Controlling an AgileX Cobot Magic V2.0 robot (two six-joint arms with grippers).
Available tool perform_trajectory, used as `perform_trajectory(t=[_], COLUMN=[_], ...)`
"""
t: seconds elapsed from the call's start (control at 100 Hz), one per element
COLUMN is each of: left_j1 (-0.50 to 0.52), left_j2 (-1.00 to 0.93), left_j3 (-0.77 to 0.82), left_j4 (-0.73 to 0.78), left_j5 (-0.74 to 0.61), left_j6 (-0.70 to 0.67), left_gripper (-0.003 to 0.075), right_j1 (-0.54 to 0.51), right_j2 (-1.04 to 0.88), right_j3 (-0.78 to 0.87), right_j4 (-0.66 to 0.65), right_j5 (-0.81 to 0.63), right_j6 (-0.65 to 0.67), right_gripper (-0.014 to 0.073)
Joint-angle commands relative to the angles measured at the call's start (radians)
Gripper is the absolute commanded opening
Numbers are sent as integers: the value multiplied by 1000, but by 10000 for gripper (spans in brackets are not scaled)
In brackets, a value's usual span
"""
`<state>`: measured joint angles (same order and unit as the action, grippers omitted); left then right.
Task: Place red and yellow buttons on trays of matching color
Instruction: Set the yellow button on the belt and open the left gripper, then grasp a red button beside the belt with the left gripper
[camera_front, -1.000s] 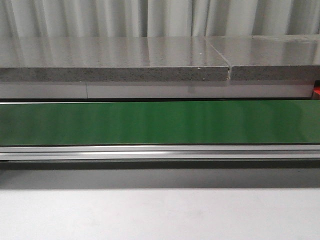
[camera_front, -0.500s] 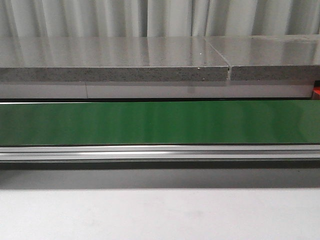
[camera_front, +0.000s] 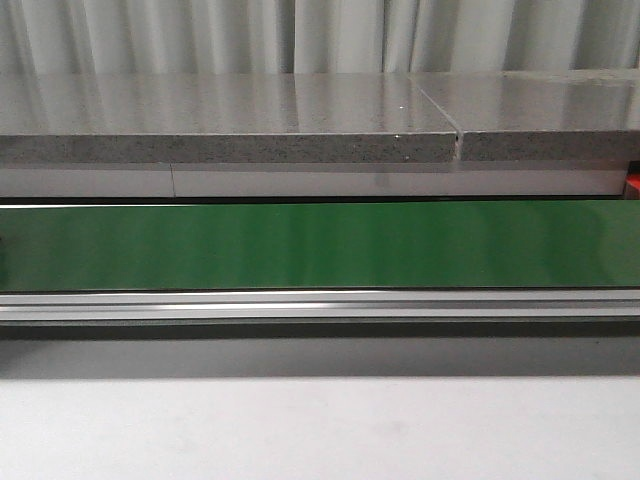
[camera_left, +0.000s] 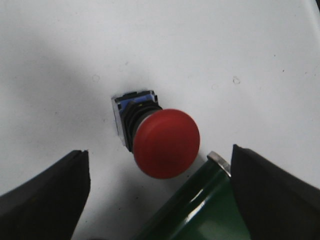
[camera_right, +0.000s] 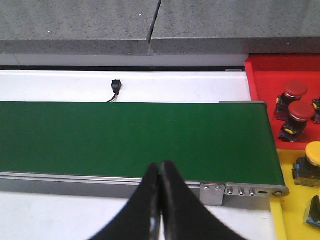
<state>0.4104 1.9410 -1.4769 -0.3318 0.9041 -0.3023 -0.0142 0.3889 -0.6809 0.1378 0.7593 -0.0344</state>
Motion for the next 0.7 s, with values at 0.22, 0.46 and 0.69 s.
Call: perform_trajectory(t=[0.22, 0.46, 0.69], left_j1=[0, 0, 0], left_j2=[27, 30, 30], left_j3=[-78, -78, -78], left_j4=[-38, -38, -38], left_j5=[-8, -8, 0], left_j6=[-32, -32, -32], left_gripper=[542, 374, 235], right_j1=[-1, -1, -1], right_j2=[6, 6, 6], right_j3=[-23, -23, -23], right_j4=[-1, -1, -1], right_j5=[-69, -69, -69], right_j6=[-8, -8, -8], right_gripper=[-67, -67, -67])
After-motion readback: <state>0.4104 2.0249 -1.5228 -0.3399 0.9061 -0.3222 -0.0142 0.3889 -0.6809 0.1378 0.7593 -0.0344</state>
